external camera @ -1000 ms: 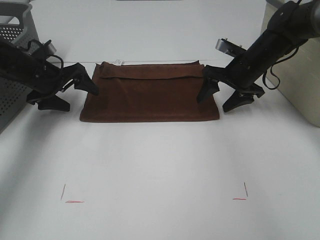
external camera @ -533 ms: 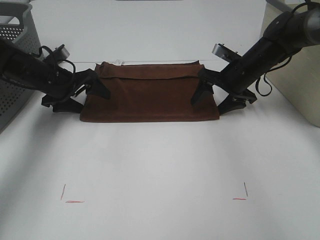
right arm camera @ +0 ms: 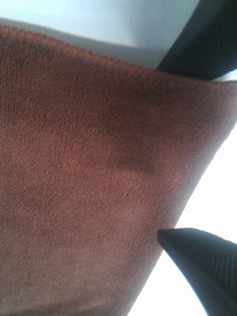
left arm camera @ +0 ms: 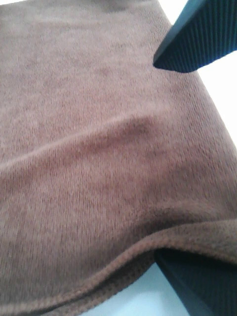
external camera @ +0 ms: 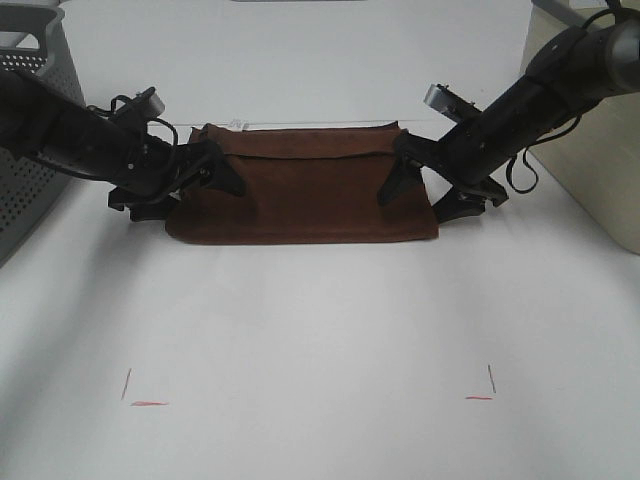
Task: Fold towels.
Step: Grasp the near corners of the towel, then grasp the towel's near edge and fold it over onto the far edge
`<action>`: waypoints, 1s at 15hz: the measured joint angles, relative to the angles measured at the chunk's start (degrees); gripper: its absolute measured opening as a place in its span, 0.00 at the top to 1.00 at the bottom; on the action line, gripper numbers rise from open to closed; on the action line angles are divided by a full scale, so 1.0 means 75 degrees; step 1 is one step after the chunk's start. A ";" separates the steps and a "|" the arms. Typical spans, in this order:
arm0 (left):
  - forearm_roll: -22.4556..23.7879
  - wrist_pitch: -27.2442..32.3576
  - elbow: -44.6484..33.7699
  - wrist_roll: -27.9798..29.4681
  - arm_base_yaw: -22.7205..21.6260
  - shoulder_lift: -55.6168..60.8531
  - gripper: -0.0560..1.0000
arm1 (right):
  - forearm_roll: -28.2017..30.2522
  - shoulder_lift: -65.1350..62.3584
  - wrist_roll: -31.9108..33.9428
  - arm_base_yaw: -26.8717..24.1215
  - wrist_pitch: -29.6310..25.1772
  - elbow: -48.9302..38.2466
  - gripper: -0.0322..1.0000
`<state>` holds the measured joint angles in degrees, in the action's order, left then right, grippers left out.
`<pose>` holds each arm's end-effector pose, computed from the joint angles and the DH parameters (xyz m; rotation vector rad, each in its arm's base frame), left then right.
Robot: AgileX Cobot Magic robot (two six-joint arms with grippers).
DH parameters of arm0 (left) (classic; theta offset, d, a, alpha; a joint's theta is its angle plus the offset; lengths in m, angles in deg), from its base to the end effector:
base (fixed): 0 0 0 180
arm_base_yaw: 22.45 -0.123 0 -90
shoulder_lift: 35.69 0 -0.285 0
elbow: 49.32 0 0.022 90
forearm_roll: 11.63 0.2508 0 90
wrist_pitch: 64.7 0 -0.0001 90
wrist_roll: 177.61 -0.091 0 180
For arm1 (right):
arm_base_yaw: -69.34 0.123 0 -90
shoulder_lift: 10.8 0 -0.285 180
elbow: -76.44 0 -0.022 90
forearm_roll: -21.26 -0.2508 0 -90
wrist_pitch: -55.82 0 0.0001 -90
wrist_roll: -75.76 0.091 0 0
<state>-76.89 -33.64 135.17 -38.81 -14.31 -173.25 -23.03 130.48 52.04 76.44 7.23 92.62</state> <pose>0.4414 -0.1063 0.0925 -0.0910 2.5966 -0.8133 0.4518 0.1044 0.1005 -0.0616 2.8301 0.8474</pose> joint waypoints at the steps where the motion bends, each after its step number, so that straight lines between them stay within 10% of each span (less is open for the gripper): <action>1: -0.0176 -0.0008 0.0000 0.0000 0.0023 -0.0046 0.11 | -0.0092 0.0046 -0.0008 0.0000 -0.0008 0.0031 0.26; 3: -0.0390 0.0008 0.0038 0.0153 0.0046 -0.0191 0.24 | -0.0130 0.0092 -0.0031 0.0000 0.0000 0.0038 0.35; 7: -0.0160 0.0099 0.0023 0.0206 0.0046 -0.0367 0.89 | 0.0527 0.0145 0.0222 0.0000 0.0069 0.0046 0.81; 9: 0.0237 0.0168 0.0023 0.0306 0.0046 -0.0267 0.91 | 0.0749 0.0153 0.0443 0.0000 0.0046 0.0046 0.97; 15: 0.2162 0.1092 0.0000 0.1520 -0.0084 0.0413 0.91 | 0.1024 -0.0535 0.0642 0.0000 -0.0130 -0.0840 0.97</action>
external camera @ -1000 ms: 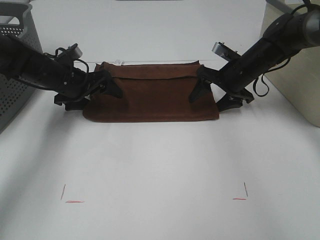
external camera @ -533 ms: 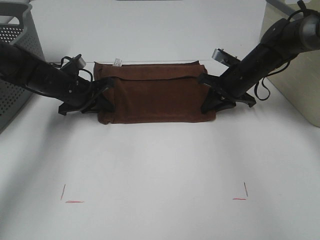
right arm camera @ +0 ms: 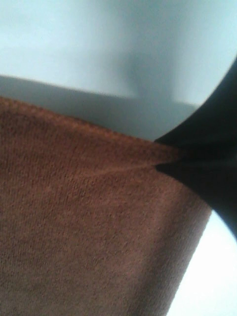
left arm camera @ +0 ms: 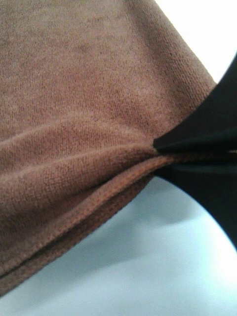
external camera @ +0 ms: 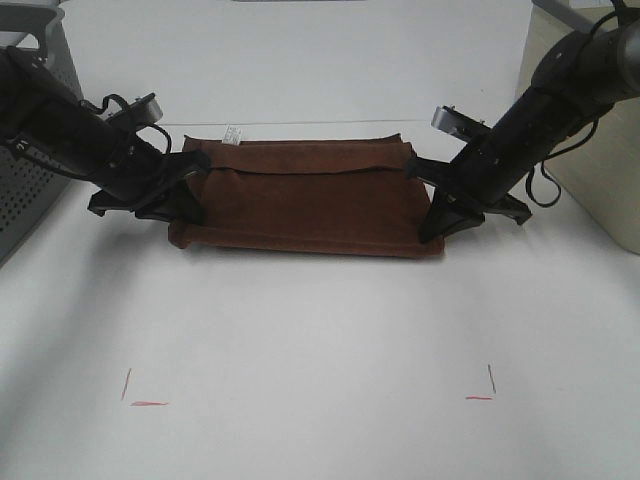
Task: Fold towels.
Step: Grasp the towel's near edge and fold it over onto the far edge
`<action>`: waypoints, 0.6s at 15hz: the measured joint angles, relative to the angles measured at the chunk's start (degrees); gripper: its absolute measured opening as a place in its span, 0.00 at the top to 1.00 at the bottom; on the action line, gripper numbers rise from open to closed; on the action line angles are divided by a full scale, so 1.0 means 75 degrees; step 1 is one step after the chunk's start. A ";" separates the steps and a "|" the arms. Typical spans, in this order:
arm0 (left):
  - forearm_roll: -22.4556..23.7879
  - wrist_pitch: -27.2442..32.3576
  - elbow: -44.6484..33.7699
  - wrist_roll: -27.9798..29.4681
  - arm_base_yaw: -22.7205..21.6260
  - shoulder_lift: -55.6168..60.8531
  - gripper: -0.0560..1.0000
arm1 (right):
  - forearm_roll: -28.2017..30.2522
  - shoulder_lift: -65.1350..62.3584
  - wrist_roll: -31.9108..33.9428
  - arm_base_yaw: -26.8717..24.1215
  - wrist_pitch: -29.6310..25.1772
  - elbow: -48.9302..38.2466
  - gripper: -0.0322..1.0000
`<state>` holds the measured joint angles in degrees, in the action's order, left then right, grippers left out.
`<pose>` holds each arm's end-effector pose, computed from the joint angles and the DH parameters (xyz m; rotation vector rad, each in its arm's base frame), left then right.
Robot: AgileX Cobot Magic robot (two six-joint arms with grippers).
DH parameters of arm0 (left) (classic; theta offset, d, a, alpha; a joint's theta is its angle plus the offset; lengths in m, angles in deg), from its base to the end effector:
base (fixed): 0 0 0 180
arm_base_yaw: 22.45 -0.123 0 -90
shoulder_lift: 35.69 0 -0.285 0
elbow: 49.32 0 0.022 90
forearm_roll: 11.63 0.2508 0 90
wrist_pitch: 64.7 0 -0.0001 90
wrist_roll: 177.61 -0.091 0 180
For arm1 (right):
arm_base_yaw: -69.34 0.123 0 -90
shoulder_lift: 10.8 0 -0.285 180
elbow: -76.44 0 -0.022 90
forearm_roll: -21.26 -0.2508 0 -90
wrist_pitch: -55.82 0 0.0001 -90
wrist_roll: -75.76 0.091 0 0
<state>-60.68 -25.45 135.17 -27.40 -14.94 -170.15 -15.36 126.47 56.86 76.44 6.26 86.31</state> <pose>0.4262 -0.1001 0.1080 0.0283 2.7520 -0.7790 0.4265 0.0948 0.1015 -0.0645 2.9510 0.7325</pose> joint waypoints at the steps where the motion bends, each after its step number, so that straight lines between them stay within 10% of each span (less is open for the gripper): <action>1: 0.0130 0.0153 -0.0145 0.0107 0.0000 0.0130 0.91 | -0.0008 -0.0176 0.0000 0.0000 0.0069 -0.0390 0.97; 9: 0.0283 -0.0199 -0.2200 0.0069 0.0000 0.1230 0.91 | -0.0657 -0.1192 -0.0634 0.0000 0.0504 -0.2376 0.97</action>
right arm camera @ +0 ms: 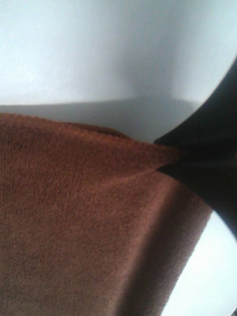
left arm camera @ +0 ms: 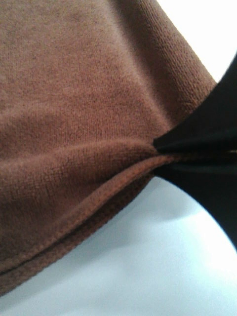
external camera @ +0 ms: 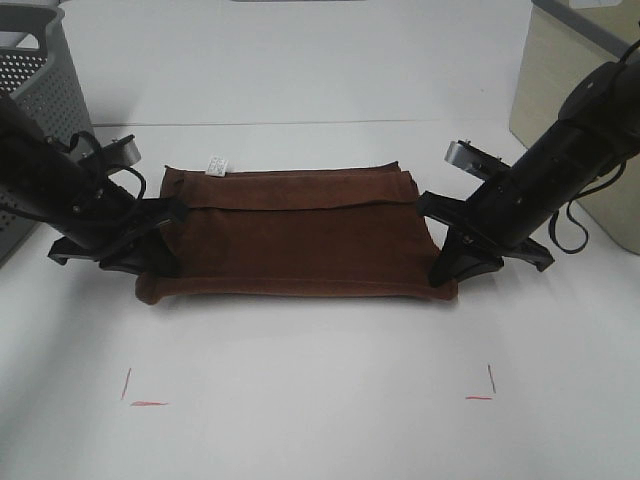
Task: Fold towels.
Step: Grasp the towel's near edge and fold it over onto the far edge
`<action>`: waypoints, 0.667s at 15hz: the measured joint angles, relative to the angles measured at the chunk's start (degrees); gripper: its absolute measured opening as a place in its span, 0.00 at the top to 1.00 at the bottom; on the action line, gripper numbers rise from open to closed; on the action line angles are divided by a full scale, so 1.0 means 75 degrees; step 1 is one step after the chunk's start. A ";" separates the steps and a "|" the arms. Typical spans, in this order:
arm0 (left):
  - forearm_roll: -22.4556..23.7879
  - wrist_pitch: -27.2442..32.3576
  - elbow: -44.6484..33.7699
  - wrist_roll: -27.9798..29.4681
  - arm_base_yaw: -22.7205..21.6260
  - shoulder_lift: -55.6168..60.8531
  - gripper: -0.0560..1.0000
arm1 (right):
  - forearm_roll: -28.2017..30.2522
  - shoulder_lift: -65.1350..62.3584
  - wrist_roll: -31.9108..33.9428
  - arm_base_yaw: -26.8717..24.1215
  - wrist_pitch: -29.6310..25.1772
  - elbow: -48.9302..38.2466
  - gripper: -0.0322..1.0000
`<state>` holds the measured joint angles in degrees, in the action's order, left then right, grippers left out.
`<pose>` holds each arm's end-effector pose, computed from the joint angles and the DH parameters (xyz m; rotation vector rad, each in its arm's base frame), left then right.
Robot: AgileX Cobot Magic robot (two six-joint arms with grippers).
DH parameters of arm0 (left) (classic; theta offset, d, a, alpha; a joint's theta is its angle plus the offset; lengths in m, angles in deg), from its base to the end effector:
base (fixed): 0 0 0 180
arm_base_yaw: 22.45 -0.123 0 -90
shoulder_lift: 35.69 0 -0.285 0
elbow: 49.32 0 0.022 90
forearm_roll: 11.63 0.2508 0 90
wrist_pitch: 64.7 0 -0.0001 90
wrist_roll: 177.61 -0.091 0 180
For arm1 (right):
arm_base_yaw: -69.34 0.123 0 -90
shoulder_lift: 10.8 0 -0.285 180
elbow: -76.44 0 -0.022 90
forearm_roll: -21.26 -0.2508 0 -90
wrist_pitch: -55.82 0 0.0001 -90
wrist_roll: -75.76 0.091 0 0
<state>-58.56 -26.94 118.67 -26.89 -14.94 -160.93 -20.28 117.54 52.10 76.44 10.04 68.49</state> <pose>0.3631 -0.0890 0.1079 0.0025 2.8746 -0.7298 0.3663 0.0892 0.1009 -0.0158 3.0049 0.7743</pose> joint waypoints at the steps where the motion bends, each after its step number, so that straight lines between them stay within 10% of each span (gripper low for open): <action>1: 0.0008 -0.0031 0.0000 0.0008 0.0000 0.0076 0.91 | -0.0015 -0.0092 -0.0008 0.0000 0.0015 0.0023 0.97; 10: 0.0985 -0.0229 0.2208 0.1520 -0.0031 -0.0504 0.91 | 0.0474 0.0947 0.0497 0.0000 -0.0756 0.3782 0.97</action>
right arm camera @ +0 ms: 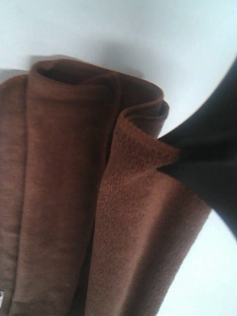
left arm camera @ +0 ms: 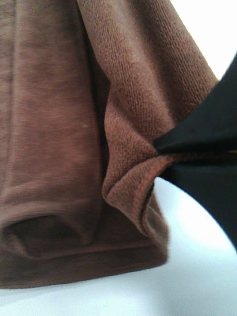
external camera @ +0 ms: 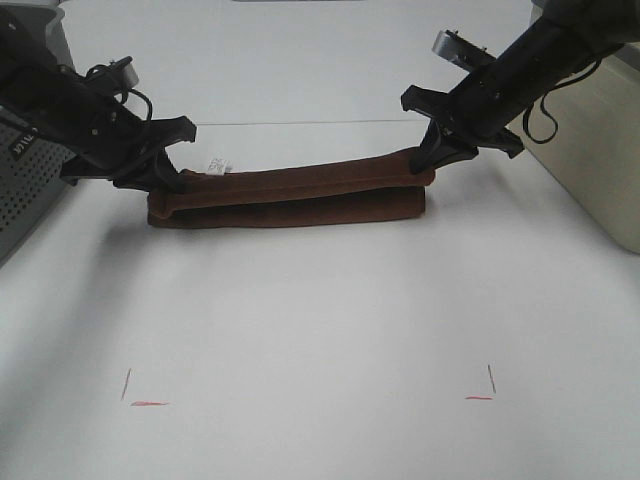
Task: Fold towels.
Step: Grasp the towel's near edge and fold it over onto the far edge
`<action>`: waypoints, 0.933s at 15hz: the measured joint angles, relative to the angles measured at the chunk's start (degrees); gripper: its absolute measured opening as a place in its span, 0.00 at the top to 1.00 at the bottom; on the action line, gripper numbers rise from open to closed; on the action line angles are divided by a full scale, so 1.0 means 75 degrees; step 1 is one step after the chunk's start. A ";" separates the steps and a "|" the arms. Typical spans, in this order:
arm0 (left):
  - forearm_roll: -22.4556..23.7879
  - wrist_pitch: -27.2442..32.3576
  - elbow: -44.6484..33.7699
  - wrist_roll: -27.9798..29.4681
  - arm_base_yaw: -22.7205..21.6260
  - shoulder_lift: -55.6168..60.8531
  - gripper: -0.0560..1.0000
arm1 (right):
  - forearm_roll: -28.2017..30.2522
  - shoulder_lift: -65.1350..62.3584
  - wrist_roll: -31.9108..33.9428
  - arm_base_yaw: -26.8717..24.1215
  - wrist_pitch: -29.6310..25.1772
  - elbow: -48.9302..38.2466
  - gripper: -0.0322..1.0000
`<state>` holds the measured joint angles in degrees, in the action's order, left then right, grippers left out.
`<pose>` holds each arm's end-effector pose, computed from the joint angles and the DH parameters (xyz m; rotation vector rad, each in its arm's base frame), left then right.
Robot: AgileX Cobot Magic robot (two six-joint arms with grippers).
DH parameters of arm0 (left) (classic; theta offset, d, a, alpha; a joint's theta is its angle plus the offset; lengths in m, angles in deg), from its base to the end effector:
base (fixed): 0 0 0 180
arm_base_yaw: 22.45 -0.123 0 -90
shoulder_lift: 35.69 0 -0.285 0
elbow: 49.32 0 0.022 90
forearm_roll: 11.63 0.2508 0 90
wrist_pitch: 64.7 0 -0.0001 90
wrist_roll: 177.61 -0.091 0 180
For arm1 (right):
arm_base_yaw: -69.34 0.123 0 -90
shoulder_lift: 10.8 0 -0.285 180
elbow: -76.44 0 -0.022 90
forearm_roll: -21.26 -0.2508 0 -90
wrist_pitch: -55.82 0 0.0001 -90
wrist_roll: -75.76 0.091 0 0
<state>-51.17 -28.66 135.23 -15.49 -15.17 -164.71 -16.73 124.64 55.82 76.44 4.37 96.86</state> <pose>0.4280 -0.0891 0.1449 -0.0797 2.7016 -0.6402 0.4582 0.1013 0.1620 -0.1525 2.7509 0.7577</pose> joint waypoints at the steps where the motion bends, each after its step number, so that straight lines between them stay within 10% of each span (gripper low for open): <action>1: 0.0008 0.0000 0.0382 0.0053 -0.0038 -0.0222 0.91 | 0.0084 0.0252 0.0122 0.0000 -0.0099 0.0413 0.97; 9: -0.0206 0.0015 0.2055 0.0489 -0.0260 -0.1681 0.87 | 0.0160 0.1620 0.0336 0.0000 -0.0267 0.1727 0.90; 14: -0.0191 -0.0015 0.2353 0.0512 -0.0260 -0.1688 0.21 | 0.0244 0.1551 0.0336 0.0000 -0.0321 0.1742 0.29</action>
<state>-52.60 -28.77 152.87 -11.65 -17.12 -177.37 -14.90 136.27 58.35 76.44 1.96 109.92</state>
